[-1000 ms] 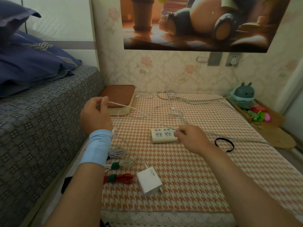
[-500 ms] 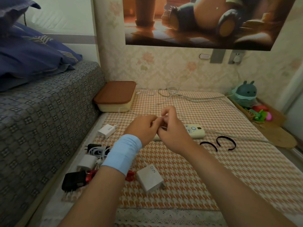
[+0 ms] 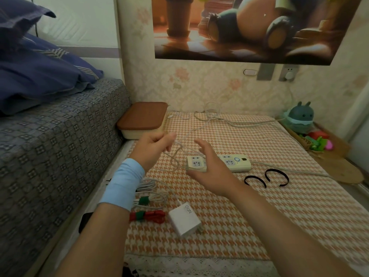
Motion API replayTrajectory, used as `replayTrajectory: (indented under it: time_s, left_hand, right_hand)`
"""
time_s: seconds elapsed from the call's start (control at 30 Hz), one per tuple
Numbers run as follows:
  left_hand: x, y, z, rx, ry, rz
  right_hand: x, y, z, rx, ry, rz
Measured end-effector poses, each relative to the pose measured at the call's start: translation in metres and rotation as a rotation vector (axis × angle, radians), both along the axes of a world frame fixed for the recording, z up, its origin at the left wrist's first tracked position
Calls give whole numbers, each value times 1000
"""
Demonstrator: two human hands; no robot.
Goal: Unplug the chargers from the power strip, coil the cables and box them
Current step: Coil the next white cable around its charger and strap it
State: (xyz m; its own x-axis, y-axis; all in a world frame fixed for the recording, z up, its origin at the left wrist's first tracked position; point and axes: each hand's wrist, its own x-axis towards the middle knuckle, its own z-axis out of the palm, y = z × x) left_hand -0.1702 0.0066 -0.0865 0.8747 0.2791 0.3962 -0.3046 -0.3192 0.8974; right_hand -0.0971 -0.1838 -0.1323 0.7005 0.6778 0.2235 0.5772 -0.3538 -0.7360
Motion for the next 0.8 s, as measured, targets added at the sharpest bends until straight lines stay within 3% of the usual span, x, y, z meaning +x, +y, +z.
replayTrajectory:
  time_s: [0.1, 0.17, 0.27, 0.43, 0.57, 0.8]
  left_hand:
    - [-3, -4, 3, 137, 101, -102]
    - [-3, -6, 6, 242, 53, -40]
    - [2, 4, 5, 475, -61, 302]
    - [8, 24, -6, 703, -207, 766]
    - [12, 26, -9, 449, -161, 951]
    - [18, 23, -18, 10, -133, 1061]
  right_hand:
    - [-9, 13, 10, 86, 43, 106]
    - [-15, 20, 15, 134, 145, 150]
    - [-19, 20, 19, 192, 235, 134]
    - [-5, 4, 25, -33, 250, 114]
    - [4, -6, 27, -221, 143, 138]
    - [9, -13, 23, -270, 72, -9]
